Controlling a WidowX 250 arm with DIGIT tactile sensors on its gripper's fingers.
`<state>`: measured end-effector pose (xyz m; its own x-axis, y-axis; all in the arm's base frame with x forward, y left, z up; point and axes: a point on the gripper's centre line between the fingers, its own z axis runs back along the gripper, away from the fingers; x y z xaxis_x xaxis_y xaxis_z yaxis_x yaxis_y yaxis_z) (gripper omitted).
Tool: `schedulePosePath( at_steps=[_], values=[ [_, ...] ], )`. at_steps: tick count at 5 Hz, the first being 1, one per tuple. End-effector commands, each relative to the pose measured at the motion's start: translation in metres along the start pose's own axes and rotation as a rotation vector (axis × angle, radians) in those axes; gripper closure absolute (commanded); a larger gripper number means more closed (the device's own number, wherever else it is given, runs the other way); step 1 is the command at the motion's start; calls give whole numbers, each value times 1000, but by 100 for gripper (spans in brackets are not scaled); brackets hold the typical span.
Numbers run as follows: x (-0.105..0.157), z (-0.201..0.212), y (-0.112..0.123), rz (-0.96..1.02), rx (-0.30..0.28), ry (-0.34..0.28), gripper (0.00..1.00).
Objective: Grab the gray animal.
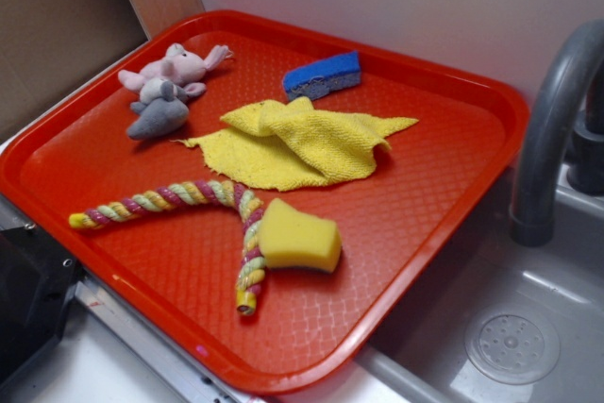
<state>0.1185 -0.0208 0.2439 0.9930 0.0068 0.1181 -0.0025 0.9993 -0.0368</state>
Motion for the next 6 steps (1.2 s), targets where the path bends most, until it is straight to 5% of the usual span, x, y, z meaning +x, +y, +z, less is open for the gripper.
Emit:
schedulePosePath(
  at_steps=[1,2,3,5,6],
  values=[
    [0,0,0,0,0,0,0],
    [9,-6,0,26,-3,-10,0],
    [29,-34,2,245,66,21,0],
    [66,-100,53,741,134,22,0],
    [80,-135,83,838,128,25,0]
  ],
)
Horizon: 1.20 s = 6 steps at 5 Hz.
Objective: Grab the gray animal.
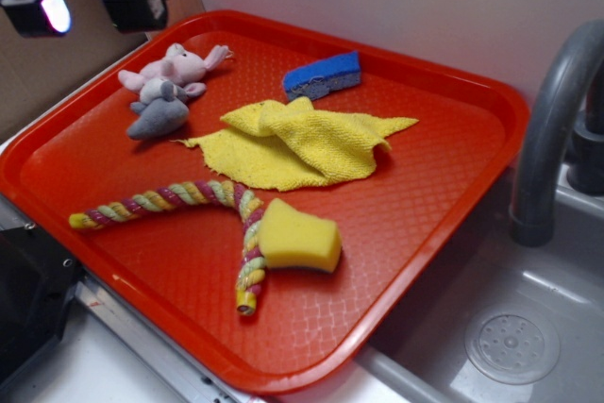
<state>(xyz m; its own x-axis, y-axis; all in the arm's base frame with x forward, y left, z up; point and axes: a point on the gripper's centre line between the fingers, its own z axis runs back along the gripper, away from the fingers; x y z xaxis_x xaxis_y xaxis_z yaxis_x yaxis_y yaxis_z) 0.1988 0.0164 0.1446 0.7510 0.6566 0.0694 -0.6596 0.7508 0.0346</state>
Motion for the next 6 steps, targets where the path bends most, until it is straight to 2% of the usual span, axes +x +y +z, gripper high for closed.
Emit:
schedulePosePath(
  at_steps=[1,2,3,4,5,6],
  values=[
    [51,-60,23,138,46,-27,0],
    [63,-85,28,106,77,-34,0],
    [51,-111,21,30,111,3,0],
    [43,-124,17,-19,121,16,0],
    [41,-131,19,-30,148,25,100],
    [44,-125,18,-52,141,15,100]
  ],
)
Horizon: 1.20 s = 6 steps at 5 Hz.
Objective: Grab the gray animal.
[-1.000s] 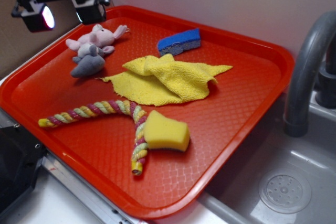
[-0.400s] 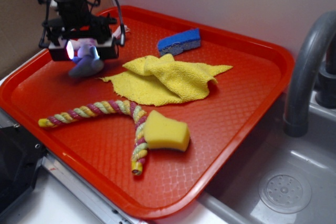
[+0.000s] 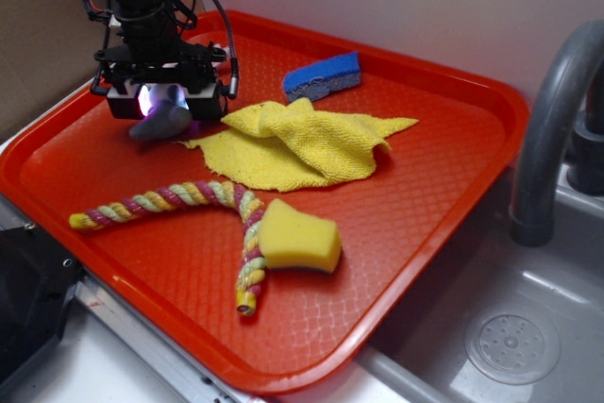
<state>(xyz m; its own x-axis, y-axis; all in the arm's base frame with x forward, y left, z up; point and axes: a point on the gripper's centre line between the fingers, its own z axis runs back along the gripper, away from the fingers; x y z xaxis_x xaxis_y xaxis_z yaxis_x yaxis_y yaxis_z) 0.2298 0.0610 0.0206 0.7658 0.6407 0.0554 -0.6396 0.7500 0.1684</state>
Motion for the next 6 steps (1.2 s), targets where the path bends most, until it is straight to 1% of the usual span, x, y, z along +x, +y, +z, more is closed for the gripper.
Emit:
schedulePosePath(
  at_steps=[1,2,3,4,5,6],
  values=[
    [4,10,12,-83,21,-20,100],
    [5,44,8,-164,32,-61,100],
    [3,97,-4,-350,-38,-80,100],
    [-18,144,-14,-432,-97,-113,100],
    [-42,186,-27,-538,-202,-124,100],
    [-57,205,-34,-553,-272,-139,100]
  ],
)
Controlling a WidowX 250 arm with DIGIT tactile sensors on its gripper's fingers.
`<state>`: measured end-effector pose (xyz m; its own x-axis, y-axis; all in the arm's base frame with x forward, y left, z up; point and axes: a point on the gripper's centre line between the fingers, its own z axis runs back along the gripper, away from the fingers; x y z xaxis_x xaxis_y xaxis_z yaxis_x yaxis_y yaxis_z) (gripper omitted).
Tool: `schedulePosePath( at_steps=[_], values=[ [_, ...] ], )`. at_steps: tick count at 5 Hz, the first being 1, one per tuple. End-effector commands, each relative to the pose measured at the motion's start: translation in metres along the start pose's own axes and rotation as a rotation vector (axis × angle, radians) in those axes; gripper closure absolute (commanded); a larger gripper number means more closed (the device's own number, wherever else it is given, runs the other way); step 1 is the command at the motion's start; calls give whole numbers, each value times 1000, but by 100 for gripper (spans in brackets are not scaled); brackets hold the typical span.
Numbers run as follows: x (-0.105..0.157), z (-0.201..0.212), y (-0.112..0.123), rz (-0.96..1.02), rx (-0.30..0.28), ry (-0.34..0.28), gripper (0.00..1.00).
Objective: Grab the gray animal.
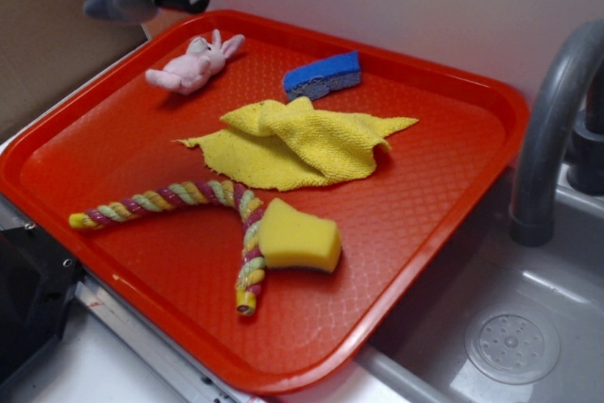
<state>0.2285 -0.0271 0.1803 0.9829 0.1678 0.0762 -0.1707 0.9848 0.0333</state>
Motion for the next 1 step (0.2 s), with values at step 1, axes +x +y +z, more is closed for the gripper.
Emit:
schedulePosePath(
  at_steps=[1],
  values=[
    [-2,24,-5,-90,-112,-24,100]
  ],
)
